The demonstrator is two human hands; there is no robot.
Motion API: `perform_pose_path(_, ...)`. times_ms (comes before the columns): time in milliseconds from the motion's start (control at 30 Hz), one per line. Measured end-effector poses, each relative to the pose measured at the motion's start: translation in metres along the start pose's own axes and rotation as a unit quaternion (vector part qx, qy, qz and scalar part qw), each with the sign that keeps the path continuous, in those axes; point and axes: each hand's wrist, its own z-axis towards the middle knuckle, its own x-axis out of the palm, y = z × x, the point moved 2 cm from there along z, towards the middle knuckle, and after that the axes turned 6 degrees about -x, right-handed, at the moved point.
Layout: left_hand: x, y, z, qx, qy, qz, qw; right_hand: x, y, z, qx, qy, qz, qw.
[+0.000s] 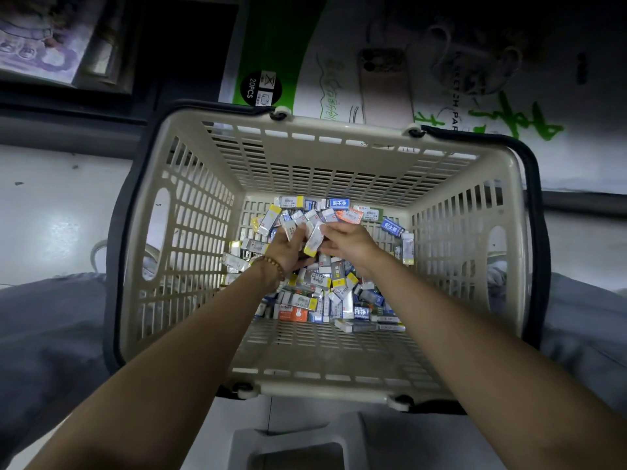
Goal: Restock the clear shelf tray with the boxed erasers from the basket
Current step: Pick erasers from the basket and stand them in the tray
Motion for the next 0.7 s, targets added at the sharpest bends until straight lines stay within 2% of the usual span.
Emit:
perform_pose_path(100, -0.001, 0.003, -0.006, 0.021, 0.047, 0.016, 0.999, -0.006, -0.002, -0.014, 0.036, 0.035, 0.045, 0.998)
perform_pose_path(167, 0.001, 0.002, -0.009, 0.01, 0.069, -0.002, 0.998, -0.021, 0.0, -0.022, 0.028, 0.065, 0.052, 0.996)
perform_pose_path(200, 0.001, 0.001, -0.01, -0.004, 0.077, -0.015, 0.997, -0.033, 0.003, -0.025, 0.012, 0.068, 0.022, 0.997)
perform_pose_path(267, 0.002, -0.001, -0.012, -0.043, 0.095, -0.056, 0.993, -0.065, 0.005, -0.024, -0.038, 0.015, -0.134, 0.99)
perform_pose_path(333, 0.001, -0.002, -0.014, -0.067, 0.097, -0.077, 0.99, -0.096, 0.004, -0.019, -0.065, -0.054, -0.337, 0.938)
perform_pose_path(433, -0.005, -0.004, -0.014, -0.072, 0.086, -0.078, 0.991, -0.106, -0.003, -0.008, -0.016, -0.031, -0.516, 0.856)
perform_pose_path(500, -0.008, -0.004, -0.013, -0.067, 0.079, -0.092, 0.99, -0.099, -0.004, -0.004, 0.015, -0.038, -0.569, 0.821)
perform_pose_path(567, -0.01, -0.005, -0.012, -0.065, 0.076, -0.076, 0.992, -0.095, -0.001, -0.004, 0.015, -0.084, -0.604, 0.792)
perform_pose_path(633, -0.011, -0.005, -0.012, -0.049, 0.07, -0.053, 0.995, -0.098, 0.0, -0.005, 0.006, -0.109, -0.618, 0.778)
perform_pose_path(700, -0.011, -0.006, -0.013, -0.039, 0.081, -0.055, 0.994, -0.101, 0.0, -0.007, -0.019, -0.096, -0.628, 0.772)
